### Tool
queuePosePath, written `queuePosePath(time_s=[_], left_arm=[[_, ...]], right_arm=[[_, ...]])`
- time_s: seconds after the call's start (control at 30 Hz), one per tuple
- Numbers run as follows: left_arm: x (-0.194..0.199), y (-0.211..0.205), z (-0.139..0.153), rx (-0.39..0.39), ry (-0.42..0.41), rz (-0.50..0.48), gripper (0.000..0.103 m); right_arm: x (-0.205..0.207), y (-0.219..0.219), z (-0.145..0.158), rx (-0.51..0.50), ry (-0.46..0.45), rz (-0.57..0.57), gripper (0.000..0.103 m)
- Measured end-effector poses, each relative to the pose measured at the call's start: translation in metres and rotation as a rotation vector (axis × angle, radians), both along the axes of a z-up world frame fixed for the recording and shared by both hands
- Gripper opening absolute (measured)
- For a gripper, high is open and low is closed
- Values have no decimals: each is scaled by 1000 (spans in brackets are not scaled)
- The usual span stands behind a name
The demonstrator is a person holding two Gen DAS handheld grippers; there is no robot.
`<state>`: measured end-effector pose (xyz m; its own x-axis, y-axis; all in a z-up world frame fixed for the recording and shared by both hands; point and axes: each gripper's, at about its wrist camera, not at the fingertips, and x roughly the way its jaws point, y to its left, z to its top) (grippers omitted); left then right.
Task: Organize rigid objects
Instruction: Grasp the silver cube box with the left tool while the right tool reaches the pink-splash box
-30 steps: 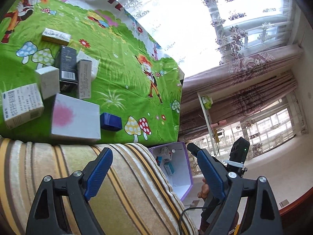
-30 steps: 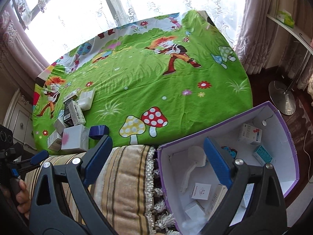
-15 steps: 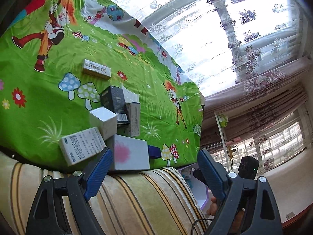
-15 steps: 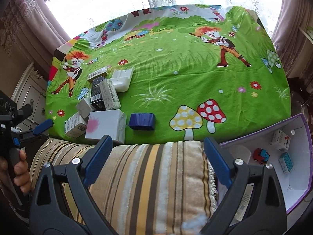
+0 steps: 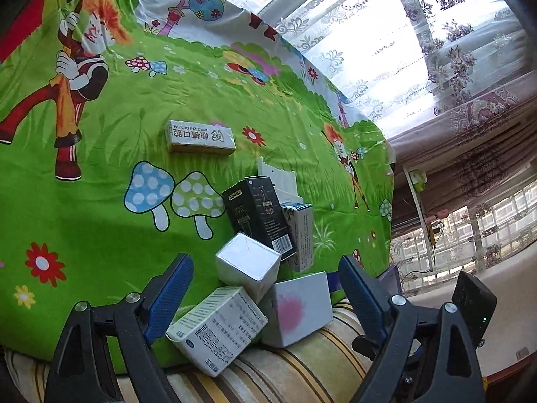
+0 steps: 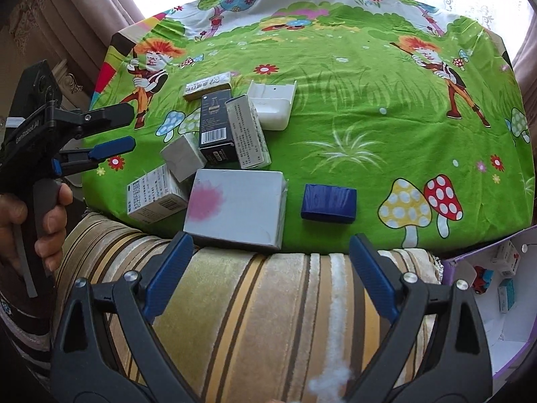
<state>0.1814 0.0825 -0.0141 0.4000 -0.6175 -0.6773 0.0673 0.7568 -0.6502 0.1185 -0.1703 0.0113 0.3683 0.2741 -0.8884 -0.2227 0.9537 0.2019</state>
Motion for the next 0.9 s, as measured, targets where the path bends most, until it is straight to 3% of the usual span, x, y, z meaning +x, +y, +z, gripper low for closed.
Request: queuePosePath(time_s=[0.23,0.63,0.9], left_arm=[[11,-14,-20,32,-1,-109,89],[18,-24,-32,68,-5,-171,88],[16,-23,-34,67,-13,-184,69]], right_arm=[[4,28,-18,-50,43,43,95],[13,54,-34,-109,81,55,95],[19,61,-39,-118,89,45,95]])
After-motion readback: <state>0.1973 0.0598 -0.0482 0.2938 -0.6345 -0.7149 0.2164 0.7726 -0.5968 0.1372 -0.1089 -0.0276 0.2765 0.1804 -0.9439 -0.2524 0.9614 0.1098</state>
